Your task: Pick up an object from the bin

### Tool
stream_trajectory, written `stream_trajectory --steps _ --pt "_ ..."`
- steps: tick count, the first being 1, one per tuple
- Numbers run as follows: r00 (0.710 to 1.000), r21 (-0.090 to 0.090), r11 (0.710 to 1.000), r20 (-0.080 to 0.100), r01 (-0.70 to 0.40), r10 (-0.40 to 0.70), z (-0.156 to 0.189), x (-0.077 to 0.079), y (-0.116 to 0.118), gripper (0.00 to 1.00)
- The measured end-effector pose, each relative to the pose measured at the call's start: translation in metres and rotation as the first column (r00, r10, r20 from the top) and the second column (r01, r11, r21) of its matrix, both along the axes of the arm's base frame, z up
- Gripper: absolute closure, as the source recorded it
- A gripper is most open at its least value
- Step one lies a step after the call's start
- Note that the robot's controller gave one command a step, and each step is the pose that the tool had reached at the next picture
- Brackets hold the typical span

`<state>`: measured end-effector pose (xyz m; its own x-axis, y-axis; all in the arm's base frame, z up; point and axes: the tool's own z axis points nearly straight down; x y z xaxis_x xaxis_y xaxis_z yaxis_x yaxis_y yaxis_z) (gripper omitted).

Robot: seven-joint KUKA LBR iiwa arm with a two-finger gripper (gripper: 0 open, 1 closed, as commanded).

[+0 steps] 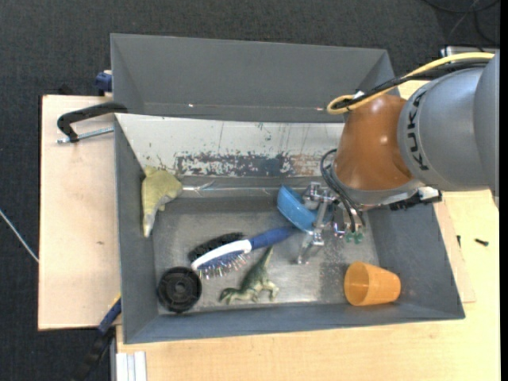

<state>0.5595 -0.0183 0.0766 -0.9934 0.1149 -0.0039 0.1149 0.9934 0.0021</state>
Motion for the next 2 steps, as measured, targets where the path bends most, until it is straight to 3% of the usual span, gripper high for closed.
stream_trajectory --steps 1,2 --pt "1.000 -0.003 1.000 0.013 0.001 -0.001 0.006 0.004 -0.002 1.00" --pt "1.000 -0.001 1.000 0.011 -0.009 0.009 0.111 0.014 -0.002 1.00"
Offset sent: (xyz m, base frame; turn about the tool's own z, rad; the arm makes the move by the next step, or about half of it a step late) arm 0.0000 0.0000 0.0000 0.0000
